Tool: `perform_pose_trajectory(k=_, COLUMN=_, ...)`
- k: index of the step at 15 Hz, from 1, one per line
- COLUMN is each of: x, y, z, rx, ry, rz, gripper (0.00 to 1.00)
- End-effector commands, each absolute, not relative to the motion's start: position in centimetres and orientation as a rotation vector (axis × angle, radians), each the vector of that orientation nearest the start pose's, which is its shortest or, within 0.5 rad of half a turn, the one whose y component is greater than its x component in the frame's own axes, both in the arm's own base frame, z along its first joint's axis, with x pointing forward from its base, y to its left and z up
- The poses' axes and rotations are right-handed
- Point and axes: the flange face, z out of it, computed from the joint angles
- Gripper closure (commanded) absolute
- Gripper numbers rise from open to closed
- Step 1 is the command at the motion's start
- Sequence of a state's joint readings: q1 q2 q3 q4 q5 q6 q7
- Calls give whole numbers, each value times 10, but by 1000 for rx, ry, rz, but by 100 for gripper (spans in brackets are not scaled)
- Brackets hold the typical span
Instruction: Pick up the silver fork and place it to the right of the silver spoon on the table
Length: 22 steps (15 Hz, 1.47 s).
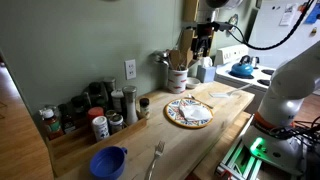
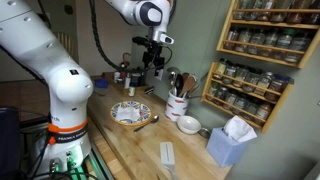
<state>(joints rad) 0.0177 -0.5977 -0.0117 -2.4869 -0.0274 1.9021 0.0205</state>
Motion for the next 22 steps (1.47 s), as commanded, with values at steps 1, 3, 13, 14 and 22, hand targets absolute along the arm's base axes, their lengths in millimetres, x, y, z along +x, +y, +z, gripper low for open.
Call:
perform_pose_trajectory(k=1, x=370, y=0, z=494, rx=-3161, ry=6, rz=-19, gripper=0)
perform_pose_trajectory(k=3, x=370, y=0, z=494, rx=-3161, ry=6, rz=-19, gripper=0)
perform_pose_trajectory(k=13, x=370, y=0, z=494, rx=-3161, ry=6, rz=-19, gripper=0)
perform_pose_trajectory(k=14, x=370, y=0, z=494, rx=-3161, ry=6, rz=-19, gripper=0)
perform_pose_trajectory(k=22, x=358, y=20, z=486, rx=-3130, ry=33, rz=53, gripper=0)
